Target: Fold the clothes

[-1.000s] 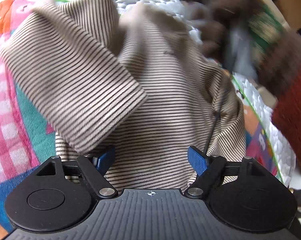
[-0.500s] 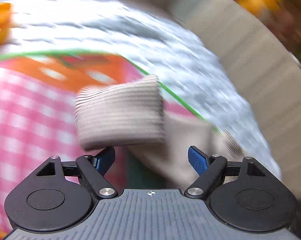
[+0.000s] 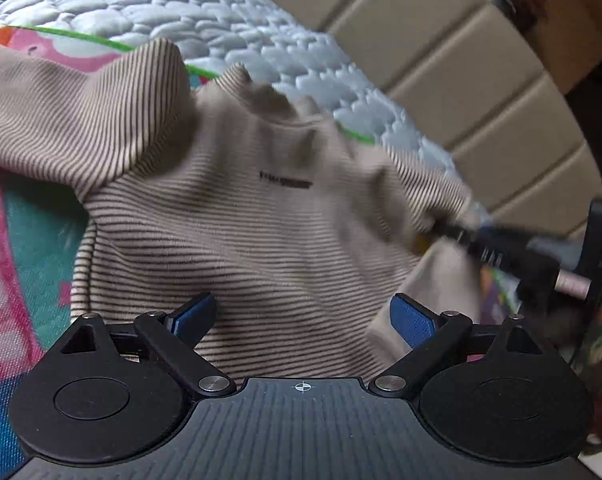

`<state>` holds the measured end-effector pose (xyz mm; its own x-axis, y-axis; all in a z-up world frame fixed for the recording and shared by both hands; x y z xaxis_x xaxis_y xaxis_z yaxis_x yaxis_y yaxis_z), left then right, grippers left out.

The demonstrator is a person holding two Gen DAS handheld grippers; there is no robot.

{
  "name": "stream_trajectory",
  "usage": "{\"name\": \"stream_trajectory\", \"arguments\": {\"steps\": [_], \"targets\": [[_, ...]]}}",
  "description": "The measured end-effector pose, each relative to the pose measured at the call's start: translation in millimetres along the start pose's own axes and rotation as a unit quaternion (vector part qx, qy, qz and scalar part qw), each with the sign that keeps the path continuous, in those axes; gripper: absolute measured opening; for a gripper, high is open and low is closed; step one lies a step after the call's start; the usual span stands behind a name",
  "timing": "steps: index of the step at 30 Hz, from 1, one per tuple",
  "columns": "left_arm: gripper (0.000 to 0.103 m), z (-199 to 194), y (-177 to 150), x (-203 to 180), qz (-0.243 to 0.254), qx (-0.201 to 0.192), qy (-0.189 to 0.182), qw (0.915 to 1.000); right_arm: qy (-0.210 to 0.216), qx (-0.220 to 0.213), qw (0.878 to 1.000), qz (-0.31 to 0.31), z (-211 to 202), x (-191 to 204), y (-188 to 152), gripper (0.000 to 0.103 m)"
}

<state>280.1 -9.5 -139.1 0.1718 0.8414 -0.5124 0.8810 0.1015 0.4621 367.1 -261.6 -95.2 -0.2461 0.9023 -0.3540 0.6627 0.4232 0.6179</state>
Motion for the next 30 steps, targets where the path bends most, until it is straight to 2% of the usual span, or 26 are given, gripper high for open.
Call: {"name": "stream_trajectory", "arguments": {"steps": [4, 8, 11, 12, 13, 16, 21, 22, 24, 26, 27, 28, 30], "targets": [[0.097, 11, -1, 7, 0.001, 0.01, 0.002, 0.9999, -0.065, 0.018, 0.995, -0.076, 48, -16, 7, 0.017], [0.097, 11, 0, 13, 0.009, 0.009, 0.016, 0.9998, -0.075, 0.055, 0.992, -0.088, 80, -21, -14, 0.02], [0.097, 11, 5, 19, 0.01, 0.009, 0.021, 0.9997, -0.054, 0.047, 0.996, -0.045, 64, -34, -16, 0.033], [0.097, 11, 7, 19, 0.009, 0.008, 0.024, 0.9996, -0.048, 0.039, 0.998, -0.023, 53, -41, -17, 0.042], [0.097, 9, 8, 21, 0.01, 0.007, 0.029, 0.9995, -0.041, 0.026, 0.999, -0.004, 39, -46, -18, 0.045], [0.097, 7, 14, 24, 0.008, 0.002, 0.042, 0.9991, -0.005, -0.004, 1.0, 0.02, -5, -46, -27, 0.045], [0.097, 3, 19, 24, -0.009, -0.004, 0.048, 0.9988, 0.091, -0.015, 0.996, -0.01, -58, 14, -54, 0.045], [0.097, 0, 19, 24, -0.011, -0.008, 0.049, 0.9987, 0.1, -0.014, 0.995, -0.019, -62, 27, -58, 0.045], [0.097, -6, 19, 24, -0.015, -0.015, 0.051, 0.9985, 0.076, 0.003, 0.996, -0.04, -50, 41, -65, 0.045], [0.098, -16, 22, 28, -0.018, -0.03, 0.06, 0.9976, 0.051, 0.02, 0.997, -0.061, -37, 53, -71, 0.041], [0.098, -22, 25, 33, -0.023, -0.041, 0.072, 0.9963, 0.038, 0.024, 0.996, -0.073, -31, 52, -72, 0.031], [0.099, -27, 29, 39, -0.03, -0.053, 0.083, 0.9947, 0.024, 0.026, 0.996, -0.084, -26, 50, -70, 0.011], [0.099, -40, 36, 56, -0.069, -0.074, 0.093, 0.9905, -0.001, 0.001, 0.997, -0.08, -32, 37, -46, 0.011]]}}
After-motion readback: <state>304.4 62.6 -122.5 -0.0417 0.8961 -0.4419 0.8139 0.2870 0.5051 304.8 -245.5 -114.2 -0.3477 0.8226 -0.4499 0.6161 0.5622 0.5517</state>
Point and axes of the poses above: each gripper's, at about its wrist camera, not at the fingertips, and z roughly the way its jaws point, x to its left, y to its top, the point moved 7 cm from there along z, roughly the way its jaws point, and after that the axes turned 2 degrees about z, right-handed, at the moved point
